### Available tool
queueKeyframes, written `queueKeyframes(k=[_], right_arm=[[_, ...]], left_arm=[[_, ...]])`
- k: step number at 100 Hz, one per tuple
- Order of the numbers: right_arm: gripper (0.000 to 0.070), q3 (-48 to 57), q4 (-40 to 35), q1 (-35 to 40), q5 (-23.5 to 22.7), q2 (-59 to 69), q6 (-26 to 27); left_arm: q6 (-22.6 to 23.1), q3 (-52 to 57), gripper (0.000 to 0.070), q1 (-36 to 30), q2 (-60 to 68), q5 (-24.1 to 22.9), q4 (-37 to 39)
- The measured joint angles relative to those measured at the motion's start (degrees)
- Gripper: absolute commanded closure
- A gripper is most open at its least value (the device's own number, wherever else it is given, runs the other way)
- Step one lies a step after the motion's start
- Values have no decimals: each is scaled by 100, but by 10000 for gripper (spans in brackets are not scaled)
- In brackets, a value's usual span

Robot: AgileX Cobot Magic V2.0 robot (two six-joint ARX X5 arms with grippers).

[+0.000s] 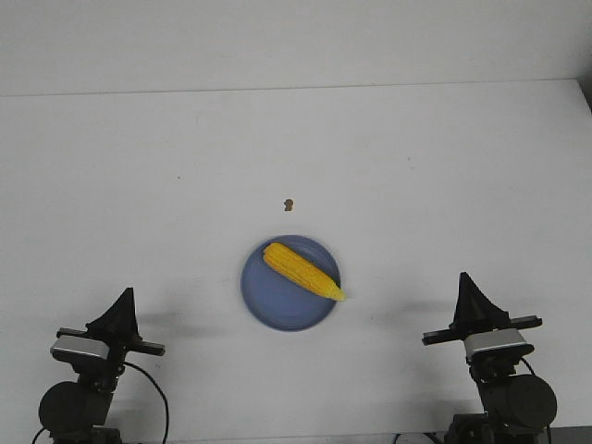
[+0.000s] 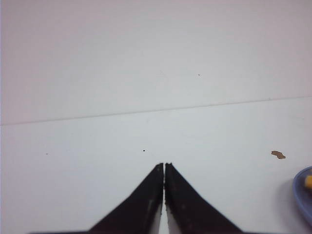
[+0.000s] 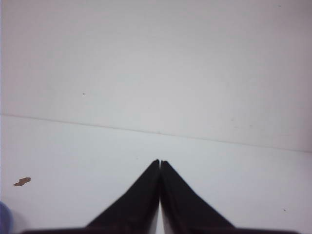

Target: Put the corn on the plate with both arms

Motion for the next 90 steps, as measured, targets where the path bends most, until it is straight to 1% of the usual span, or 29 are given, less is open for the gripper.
queueKeyframes(k=[16, 21, 36, 45, 67, 90], right_arm=[[692, -409, 562, 0, 24, 0, 44], [692, -540, 717, 0, 96, 0, 83], [692, -778, 778, 0, 321, 0, 236], [692, -896, 1034, 0, 435, 0, 284], [692, -911, 1054, 0, 595, 0, 339], [692, -911, 1064, 0, 595, 0, 339]], left_arm=[[0, 0, 694, 0, 0, 0, 2], [0, 0, 694, 0, 0, 0, 2], [-2, 0, 694, 0, 0, 0, 0], [-2, 0, 694, 0, 0, 0, 0], [0, 0, 694, 0, 0, 0, 2], [-2, 0, 694, 0, 0, 0, 2]])
